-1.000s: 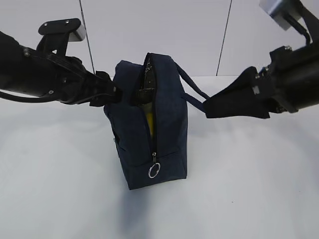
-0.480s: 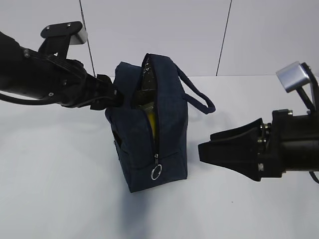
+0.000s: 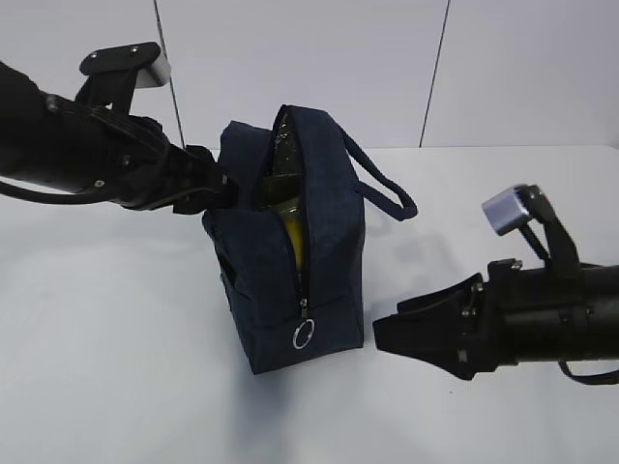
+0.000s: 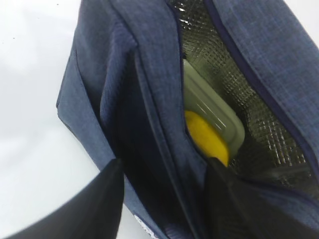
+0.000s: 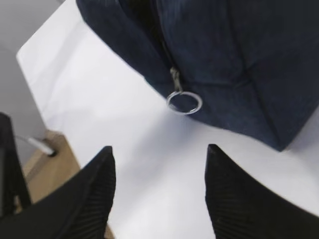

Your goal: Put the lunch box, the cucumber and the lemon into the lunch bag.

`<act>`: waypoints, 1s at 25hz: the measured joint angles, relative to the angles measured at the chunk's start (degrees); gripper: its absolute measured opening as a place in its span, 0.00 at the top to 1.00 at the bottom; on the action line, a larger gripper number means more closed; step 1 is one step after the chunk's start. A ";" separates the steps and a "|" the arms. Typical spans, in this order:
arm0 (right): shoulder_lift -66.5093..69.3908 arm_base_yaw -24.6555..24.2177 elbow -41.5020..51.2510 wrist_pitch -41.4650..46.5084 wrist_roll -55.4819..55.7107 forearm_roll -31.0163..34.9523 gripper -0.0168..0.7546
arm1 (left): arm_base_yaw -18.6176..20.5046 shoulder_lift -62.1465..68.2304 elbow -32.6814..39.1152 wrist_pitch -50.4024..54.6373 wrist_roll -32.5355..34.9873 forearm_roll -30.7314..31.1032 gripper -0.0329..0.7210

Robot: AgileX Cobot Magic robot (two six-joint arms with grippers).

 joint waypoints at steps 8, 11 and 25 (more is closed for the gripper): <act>11.65 0.00 -1.99 13.71 -7.68 0.48 0.41 | 0.00 0.00 0.00 0.00 0.00 -0.10 0.48; 13.26 0.00 -3.43 14.08 -7.89 0.60 0.41 | 0.00 0.00 0.00 0.04 0.00 -0.10 0.48; 13.77 12.87 -10.18 -6.41 -16.65 0.60 0.38 | 0.00 0.00 0.00 0.13 0.00 -0.10 0.48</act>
